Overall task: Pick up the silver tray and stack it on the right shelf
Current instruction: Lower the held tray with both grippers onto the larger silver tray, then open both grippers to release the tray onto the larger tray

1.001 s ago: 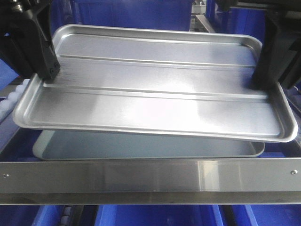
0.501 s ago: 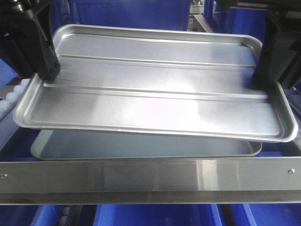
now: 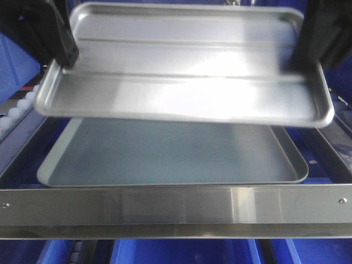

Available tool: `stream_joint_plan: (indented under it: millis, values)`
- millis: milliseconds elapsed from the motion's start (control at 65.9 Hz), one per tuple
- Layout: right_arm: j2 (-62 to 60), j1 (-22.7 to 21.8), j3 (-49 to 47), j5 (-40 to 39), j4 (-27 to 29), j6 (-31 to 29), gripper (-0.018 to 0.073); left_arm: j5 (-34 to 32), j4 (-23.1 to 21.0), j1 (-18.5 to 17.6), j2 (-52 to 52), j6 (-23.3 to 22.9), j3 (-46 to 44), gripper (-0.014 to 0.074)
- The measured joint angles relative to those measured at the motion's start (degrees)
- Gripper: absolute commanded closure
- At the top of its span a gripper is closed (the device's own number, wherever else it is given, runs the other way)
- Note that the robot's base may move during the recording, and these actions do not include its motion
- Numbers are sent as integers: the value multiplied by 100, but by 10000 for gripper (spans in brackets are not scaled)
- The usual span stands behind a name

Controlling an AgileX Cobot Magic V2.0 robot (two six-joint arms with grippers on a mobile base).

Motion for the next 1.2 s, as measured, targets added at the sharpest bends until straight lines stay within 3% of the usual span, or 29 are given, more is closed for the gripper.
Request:
stream_joint_plan:
  millis: [212, 607, 1092, 1198]
  values:
    - [536, -55, -740, 168, -366, -70, 503, -139, -2, 503, 468, 219, -456, 690]
    - [2077, -763, -1197, -209, -290, -395, 503, -651, -167, 1043, 1637, 276, -599, 691]
    - [2928, -832, -1205, -700, -290, -394, 498, -1002, -23, 1225, 2441, 276, -603, 687]
    - [2931, -831, -1205, -712, -310, -394, 452, -1064, 44, 1236, 2441, 276, -603, 687]
